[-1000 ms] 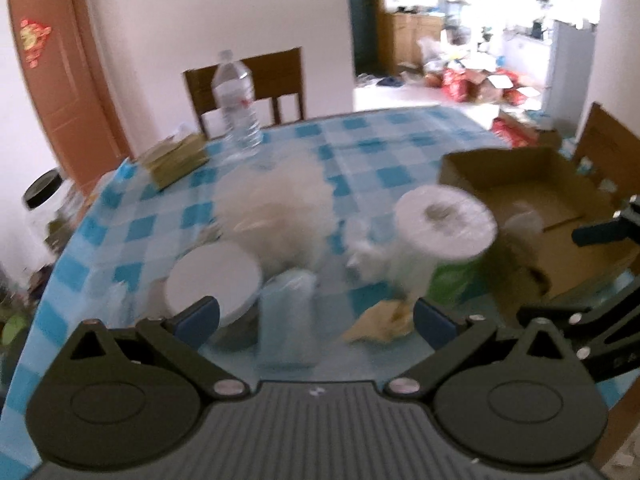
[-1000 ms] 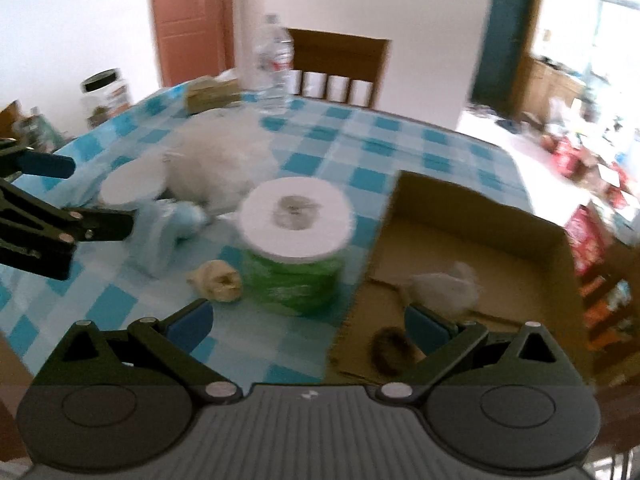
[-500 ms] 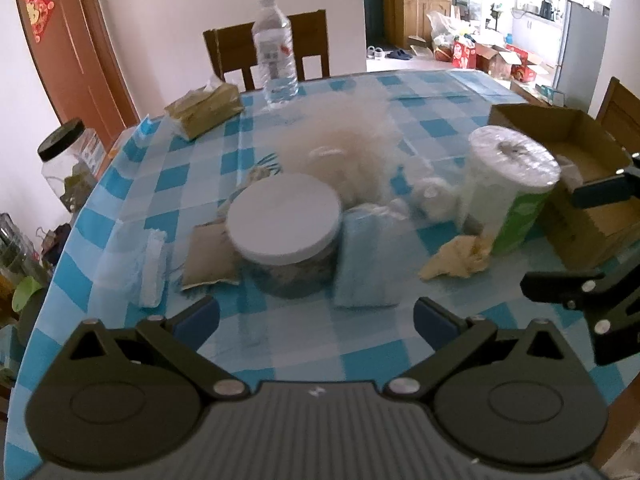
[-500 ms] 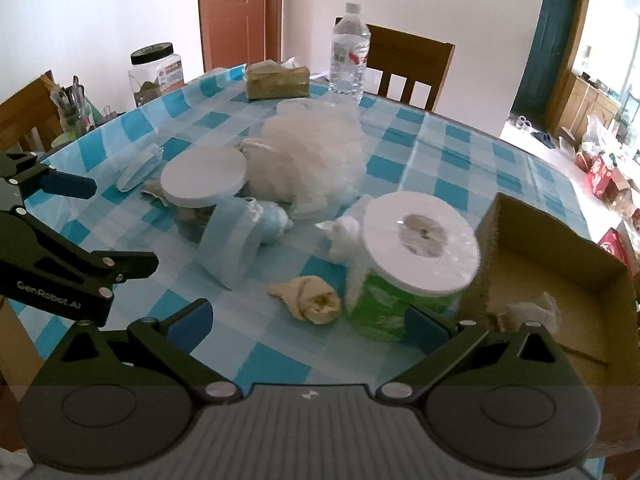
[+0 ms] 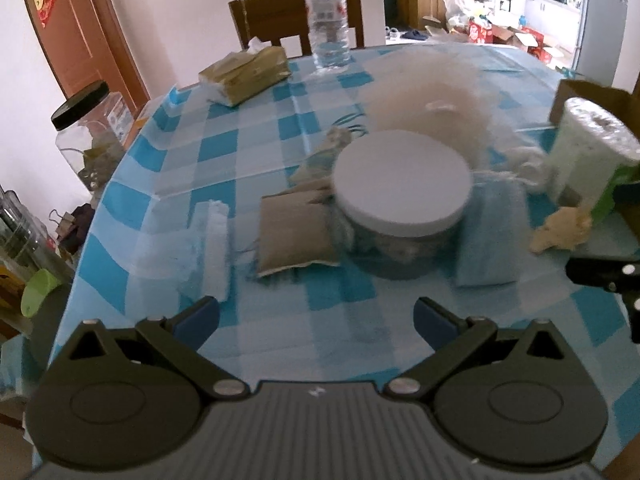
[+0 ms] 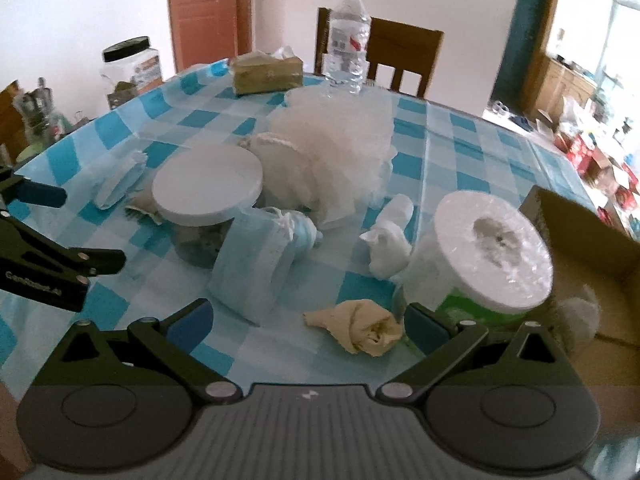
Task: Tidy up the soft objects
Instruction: 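Grasp the flat blue mask with the left tool while the right tool grasps the looped blue mask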
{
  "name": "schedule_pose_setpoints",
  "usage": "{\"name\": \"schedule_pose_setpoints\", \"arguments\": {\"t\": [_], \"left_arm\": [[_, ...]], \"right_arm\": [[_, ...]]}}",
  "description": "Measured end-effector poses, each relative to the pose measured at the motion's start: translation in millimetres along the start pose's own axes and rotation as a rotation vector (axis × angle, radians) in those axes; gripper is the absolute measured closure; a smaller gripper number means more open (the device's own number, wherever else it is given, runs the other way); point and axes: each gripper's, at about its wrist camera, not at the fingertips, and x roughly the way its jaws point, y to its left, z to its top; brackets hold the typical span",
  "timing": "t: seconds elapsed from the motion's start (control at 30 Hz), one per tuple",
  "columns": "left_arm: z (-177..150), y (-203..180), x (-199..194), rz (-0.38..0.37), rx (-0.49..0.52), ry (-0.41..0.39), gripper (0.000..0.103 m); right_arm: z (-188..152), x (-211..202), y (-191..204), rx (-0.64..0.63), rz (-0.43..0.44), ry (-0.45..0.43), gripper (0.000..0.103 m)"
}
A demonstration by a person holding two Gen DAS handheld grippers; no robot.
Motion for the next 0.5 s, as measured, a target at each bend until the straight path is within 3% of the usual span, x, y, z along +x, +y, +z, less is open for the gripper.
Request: {"name": "schedule_pose_setpoints", "arguments": {"t": [0.5], "left_arm": [[12.3,42.1,39.9,0.072,0.027,-0.019,0.001]], "right_arm": [[8.2,54.5,30.7,0.057,0.043,0.034,0.013]]}}
